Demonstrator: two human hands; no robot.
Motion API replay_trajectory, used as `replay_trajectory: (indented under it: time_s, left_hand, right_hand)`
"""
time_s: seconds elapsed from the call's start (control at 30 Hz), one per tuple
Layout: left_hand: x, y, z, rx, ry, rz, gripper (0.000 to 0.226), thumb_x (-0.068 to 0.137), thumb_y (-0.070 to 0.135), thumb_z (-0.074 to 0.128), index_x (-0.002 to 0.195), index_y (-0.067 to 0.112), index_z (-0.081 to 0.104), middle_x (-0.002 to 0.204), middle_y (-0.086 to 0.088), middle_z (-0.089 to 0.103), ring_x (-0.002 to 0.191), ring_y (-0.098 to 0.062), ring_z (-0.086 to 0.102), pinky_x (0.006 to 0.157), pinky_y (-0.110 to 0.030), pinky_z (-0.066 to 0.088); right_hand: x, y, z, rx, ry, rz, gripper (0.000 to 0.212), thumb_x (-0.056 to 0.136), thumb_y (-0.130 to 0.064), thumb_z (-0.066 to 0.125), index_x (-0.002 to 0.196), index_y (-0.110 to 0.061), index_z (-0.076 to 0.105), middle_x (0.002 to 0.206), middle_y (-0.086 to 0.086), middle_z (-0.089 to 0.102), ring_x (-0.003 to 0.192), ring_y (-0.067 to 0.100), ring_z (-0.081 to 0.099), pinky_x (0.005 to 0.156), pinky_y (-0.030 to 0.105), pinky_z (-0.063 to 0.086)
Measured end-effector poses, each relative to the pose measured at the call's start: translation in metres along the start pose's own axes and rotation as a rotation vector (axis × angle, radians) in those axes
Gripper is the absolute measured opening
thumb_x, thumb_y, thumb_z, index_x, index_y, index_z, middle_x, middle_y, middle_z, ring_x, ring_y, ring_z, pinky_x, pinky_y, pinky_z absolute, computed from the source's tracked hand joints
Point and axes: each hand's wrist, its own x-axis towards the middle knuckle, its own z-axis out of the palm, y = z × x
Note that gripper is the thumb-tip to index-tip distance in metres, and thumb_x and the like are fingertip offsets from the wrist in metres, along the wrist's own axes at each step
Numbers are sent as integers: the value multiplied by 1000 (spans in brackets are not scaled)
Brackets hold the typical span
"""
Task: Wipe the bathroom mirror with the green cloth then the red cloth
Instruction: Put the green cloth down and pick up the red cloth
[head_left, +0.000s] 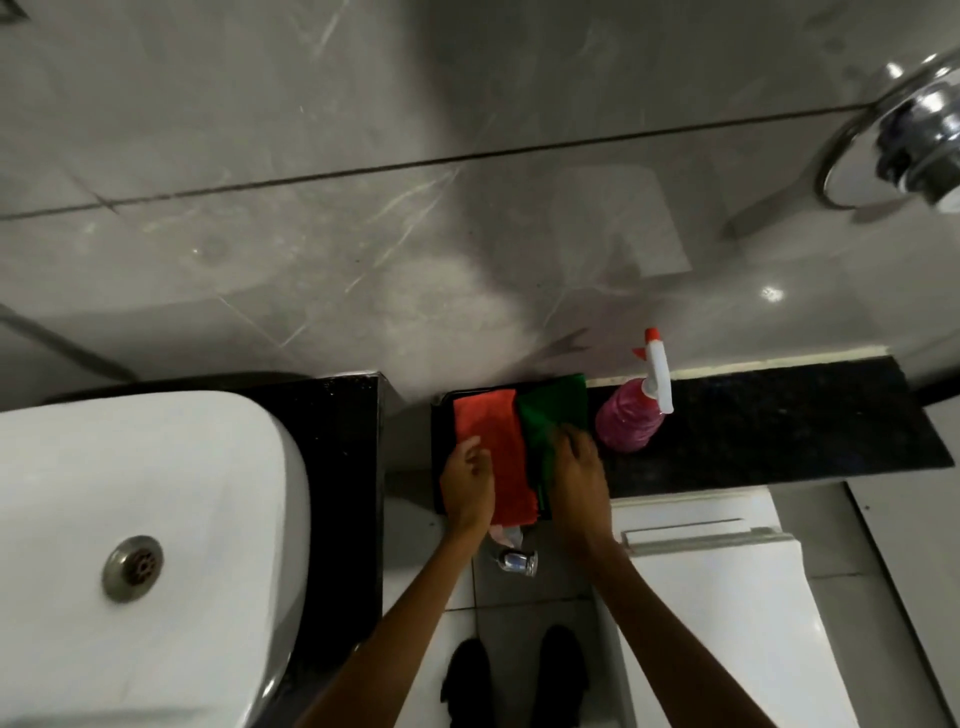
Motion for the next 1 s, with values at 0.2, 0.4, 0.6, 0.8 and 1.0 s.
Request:
replay_trajectory:
  time_s: [0.2,0.4,0.6,0.8,1.0]
  left_hand:
    - [19,-13,-3,75,-54,-81,36,105,23,52,132,1,62,129,-23,68,118,-40,66,101,-48,55]
    - [44,-11,-4,-155,-170,-121,30,92,21,73,113,0,73,103,-13,73,98,-29,67,76,-31,53]
    - [13,-2,-21,-404,-289,-143,40,98,10,61,137,1,59,127,-24,68,114,-33,64,112,-51,47]
    - [-42,41,-105,-583,-331,10,43,100,2,56,143,6,56,118,-16,75,98,-25,73,97,-44,58]
    - [-107,146,-264,-490,-303,423,44,91,9,65,131,25,61,120,-2,77,102,-11,75,82,-26,62]
  right_hand:
    - [10,-22,23,40,-234,-121,46,104,-39,47,143,-13,50,138,3,59,118,17,62,95,30,55]
    - [13,-21,38,281,-207,9,44,105,-32,44,146,-17,51,140,9,58,129,28,56,109,47,49]
    - [14,-34,7,468,-187,94,46,99,1,56,145,-6,55,142,18,63,129,33,61,102,22,41]
    - [-12,-104,-77,704,-259,22,58,95,-11,71,147,-2,48,148,15,55,135,24,53,118,34,40]
    - [-31,-248,-177,855,-264,-273,31,94,2,66,124,-6,66,111,5,77,92,-1,74,88,30,58]
